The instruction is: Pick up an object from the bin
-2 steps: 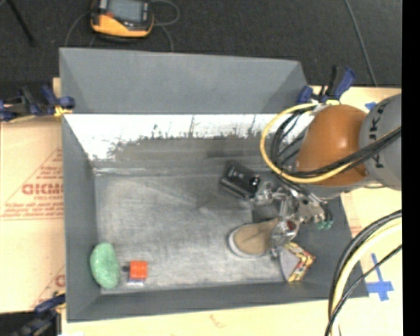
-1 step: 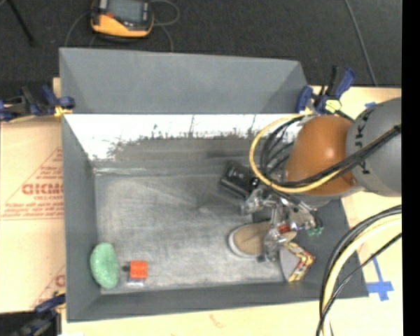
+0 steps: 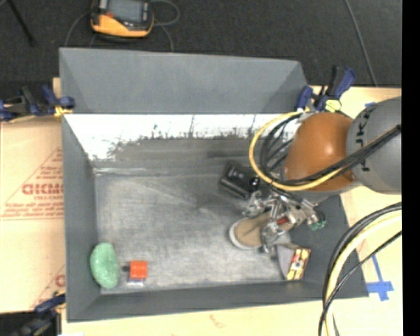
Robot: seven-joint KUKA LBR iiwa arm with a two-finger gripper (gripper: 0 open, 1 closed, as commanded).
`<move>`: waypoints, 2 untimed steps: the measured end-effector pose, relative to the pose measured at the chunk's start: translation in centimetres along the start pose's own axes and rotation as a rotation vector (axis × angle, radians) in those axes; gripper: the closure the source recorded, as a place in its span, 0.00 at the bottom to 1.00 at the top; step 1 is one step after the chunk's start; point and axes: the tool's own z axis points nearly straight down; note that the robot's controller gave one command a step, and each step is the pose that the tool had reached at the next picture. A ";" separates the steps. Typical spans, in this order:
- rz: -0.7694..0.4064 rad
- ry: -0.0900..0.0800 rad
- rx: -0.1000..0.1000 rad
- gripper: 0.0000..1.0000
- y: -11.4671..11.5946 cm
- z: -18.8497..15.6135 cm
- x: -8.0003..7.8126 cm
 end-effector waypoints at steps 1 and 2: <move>0.000 0.000 0.000 1.00 0.0 0.0 0.0; 0.000 0.004 -0.002 1.00 0.1 -0.4 0.1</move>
Offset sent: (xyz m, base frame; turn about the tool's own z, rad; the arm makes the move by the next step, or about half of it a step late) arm 0.0003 0.0001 0.0956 0.0000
